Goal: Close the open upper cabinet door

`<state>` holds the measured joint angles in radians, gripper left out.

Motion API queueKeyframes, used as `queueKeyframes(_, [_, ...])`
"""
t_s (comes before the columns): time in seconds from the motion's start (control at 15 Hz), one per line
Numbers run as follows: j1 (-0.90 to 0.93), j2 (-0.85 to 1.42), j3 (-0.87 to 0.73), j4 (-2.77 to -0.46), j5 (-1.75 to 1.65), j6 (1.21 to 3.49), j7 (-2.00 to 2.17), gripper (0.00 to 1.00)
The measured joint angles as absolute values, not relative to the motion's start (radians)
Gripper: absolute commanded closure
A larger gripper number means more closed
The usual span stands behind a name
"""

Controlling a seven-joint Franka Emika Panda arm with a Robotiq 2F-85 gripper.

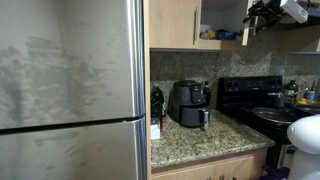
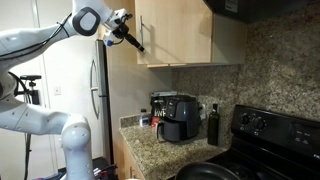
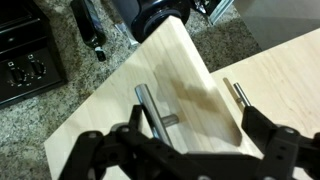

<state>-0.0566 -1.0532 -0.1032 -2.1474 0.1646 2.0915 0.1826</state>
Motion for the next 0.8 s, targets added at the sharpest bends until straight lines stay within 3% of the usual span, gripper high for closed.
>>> queueKeyframes(0.8, [0.061, -0.699, -0.046, -1.738, 0.211, 1.993, 0.180, 0.00])
